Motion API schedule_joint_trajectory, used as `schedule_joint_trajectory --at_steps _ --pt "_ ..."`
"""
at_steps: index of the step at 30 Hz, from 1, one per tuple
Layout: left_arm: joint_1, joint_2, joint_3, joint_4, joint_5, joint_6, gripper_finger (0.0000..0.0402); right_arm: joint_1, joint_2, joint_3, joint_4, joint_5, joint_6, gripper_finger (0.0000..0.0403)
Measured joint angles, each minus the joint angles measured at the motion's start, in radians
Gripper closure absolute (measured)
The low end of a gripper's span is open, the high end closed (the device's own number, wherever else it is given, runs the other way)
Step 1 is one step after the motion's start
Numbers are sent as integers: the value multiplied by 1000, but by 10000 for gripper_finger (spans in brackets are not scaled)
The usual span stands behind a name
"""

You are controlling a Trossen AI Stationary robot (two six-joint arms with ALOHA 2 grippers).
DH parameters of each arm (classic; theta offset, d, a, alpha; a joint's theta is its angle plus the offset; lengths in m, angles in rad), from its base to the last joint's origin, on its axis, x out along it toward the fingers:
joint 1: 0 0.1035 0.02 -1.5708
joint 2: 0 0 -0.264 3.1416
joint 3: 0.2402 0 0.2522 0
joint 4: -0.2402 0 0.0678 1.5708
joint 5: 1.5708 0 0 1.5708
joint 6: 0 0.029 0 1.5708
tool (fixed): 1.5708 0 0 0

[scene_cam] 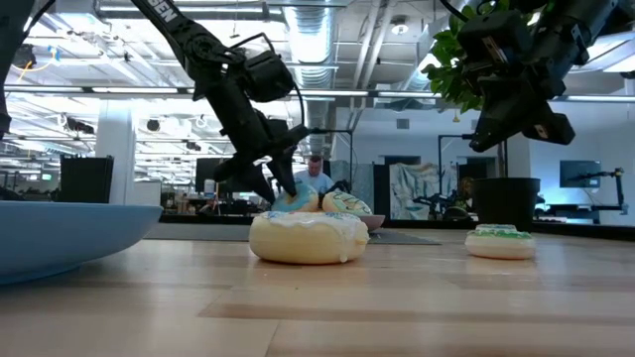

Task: Pick & Place donuts
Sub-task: Put the large blue donut on the pink plate, then put the small green donut on the blue plate

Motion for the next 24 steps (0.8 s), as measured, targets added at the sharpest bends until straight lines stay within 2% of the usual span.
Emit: schedule_joint_trajectory --at_steps 5,12,20,24 --pt "1 -6 0 -33 53 23 186 0 0 0 0 0 11 401" --pt "1 -73 0 -90 56 49 187 0 0 0 0 0 20 401" --pt "-13 -259 0 -213 45 99 187 0 0 0 0 0 19 401" --pt "-83 -364 0 -262 26 122 187 0 0 0 1 1 19 401"
